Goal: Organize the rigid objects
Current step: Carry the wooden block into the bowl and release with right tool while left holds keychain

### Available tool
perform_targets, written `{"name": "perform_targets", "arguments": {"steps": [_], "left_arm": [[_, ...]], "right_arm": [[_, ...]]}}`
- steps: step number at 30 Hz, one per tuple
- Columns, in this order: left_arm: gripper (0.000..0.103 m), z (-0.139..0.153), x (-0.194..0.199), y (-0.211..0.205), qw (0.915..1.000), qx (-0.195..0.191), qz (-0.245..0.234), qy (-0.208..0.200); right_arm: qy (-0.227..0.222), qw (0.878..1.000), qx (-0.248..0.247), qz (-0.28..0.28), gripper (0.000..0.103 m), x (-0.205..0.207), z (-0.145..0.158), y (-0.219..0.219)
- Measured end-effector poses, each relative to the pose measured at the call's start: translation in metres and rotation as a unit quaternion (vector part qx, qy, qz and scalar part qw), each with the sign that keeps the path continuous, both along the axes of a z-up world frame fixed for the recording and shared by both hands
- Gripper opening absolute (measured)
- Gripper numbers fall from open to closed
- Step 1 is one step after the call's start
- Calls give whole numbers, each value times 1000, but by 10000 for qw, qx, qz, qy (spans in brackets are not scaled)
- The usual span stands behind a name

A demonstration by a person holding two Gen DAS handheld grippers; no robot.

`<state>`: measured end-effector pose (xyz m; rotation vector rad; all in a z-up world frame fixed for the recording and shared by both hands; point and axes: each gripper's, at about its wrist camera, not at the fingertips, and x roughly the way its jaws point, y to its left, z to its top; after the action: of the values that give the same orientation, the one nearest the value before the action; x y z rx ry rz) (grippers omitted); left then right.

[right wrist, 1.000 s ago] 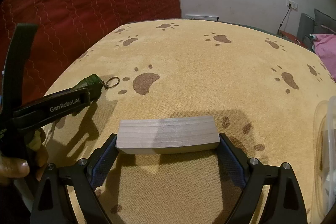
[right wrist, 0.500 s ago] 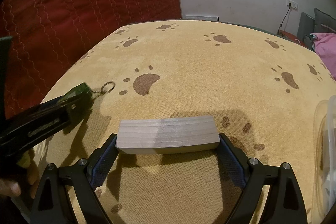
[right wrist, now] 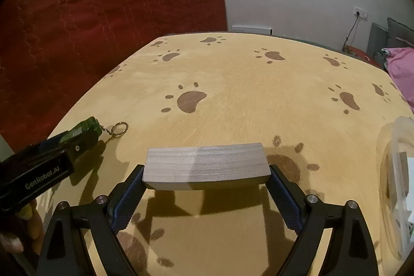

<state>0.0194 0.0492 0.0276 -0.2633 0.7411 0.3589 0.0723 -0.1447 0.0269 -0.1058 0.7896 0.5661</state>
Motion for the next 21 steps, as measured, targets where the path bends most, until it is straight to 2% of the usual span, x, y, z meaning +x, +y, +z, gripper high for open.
{"name": "perform_targets", "arguments": {"steps": [13, 21], "left_arm": [[60, 6, -21, -24, 9998, 24, -193, -74], [60, 11, -25, -48, 9989, 37, -453, -103]], "right_arm": [[-142, 9992, 271, -242, 93, -25, 16, -39], [-193, 9970, 449, -600, 93, -31, 22, -79]]}}
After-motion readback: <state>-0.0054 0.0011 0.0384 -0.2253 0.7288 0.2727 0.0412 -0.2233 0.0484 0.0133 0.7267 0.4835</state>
